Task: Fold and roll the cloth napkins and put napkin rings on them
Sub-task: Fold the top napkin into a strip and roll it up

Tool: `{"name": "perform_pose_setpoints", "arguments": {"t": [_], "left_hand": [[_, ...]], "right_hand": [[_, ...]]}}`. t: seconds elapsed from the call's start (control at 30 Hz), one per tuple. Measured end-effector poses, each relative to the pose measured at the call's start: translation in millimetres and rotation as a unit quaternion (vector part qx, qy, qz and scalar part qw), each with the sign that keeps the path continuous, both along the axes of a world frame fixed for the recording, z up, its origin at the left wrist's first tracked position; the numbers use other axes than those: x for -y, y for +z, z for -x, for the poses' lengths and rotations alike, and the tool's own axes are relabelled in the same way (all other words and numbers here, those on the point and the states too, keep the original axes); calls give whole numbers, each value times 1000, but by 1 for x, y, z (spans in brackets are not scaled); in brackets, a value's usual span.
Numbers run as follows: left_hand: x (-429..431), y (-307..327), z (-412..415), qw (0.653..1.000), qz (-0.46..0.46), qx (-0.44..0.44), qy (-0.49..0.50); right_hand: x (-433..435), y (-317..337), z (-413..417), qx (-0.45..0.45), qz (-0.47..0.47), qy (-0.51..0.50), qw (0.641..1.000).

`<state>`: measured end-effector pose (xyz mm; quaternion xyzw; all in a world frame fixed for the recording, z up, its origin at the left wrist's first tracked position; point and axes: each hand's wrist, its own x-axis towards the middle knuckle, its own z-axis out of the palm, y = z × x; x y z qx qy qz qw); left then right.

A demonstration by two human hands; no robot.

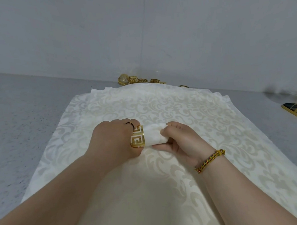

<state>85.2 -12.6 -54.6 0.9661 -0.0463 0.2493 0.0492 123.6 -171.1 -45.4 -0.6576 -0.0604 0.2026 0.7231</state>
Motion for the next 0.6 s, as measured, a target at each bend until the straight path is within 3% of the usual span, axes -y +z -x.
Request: {"name": "perform_pose_setpoints", "arguments": {"t": [0.07,0.13,0.23,0.33,0.4,0.6], "left_hand": [[-1,2,0,999,-38,-18,-17],[-3,1,-4,998,-59,20,-29],[3,4,0,997,-69,-4,-19],[-2,8,2,989,-4,-149,-20],[-15,9,4,982,35,-182,-34],[-29,-3,3,992,-6,-126,25]], "right_hand": [[0,2,1,-24,-22,18,999],[0,2,2,-16,-13,38,999],[-2,-5,3,57,106,41,992],[-4,-6,4,80,130,27,988],[-2,-5,3,76,122,13,989],[-1,-3,1,63,133,30,989]]}}
